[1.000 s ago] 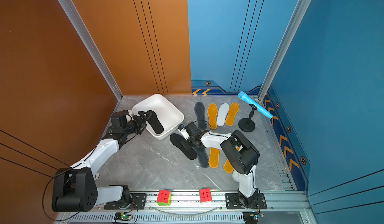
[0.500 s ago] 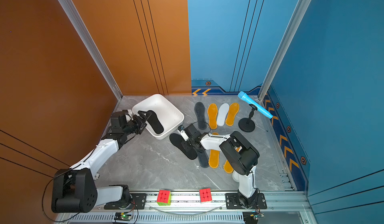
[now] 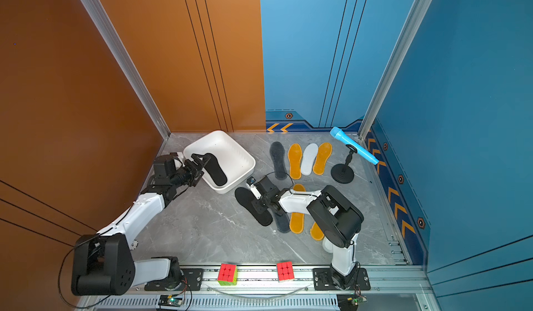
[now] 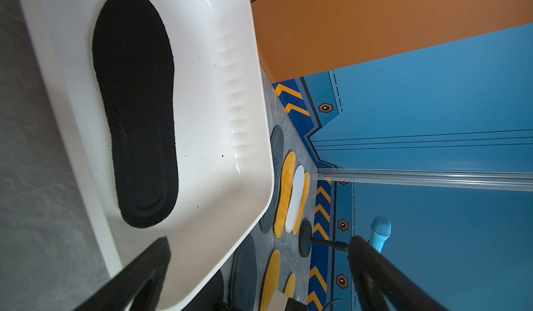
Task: Put the insoles into the storage box
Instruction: Pick up the insole from the center of the board.
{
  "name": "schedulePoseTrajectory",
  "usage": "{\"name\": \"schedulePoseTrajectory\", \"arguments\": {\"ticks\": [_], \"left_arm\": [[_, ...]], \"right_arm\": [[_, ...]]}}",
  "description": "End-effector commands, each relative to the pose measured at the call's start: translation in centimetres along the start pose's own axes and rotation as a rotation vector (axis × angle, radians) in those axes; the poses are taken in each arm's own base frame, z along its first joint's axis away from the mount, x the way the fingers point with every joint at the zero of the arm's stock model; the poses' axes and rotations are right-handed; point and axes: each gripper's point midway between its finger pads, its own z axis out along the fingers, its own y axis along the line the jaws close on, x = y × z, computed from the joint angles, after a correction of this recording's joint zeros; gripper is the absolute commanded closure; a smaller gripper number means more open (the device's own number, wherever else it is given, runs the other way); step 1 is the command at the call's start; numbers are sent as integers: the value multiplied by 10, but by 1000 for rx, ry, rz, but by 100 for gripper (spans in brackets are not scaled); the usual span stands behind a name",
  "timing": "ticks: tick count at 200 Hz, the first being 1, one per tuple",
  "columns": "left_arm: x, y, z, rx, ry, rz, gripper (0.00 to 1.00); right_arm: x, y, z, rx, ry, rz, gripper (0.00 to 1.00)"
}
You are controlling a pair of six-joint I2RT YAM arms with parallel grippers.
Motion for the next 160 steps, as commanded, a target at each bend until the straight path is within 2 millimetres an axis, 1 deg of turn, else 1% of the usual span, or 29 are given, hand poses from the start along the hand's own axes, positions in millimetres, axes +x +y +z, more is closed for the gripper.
{"name": "schedulePoseTrajectory", "arguments": {"ticks": [1,45,68,93,107,132,143,145,147,160], "left_arm": [[5,7,0,-16,19,-20,2],[3,4,-3,-11,3,-15,2],[2,4,-4,-13,-6,-10,2],[3,8,-5,-18,-18,1,2],[3,8,-6,-12,-25,5,2],[3,3,-3,2,-9,12,2],[5,0,-2,9,2,22,2],[5,-1,-2,10,3,23,2],[5,-2,-1,12,3,25,2],[8,-5,1,18,5,39,2]], "right_arm": [[16,9,-15,-32,49,-5,100],[7,13,-39,-59,16,-16,100],[-8,16,-55,-90,-31,-2,100],[-39,19,-80,-150,-117,34,100],[-58,18,-95,-162,-159,38,100],[-86,12,-118,-184,-235,73,100],[-97,15,-126,-206,-265,86,100],[-101,4,-128,-190,-276,105,100],[-102,1,-129,-184,-282,115,100],[-119,-9,-135,-174,-322,150,100]]}}
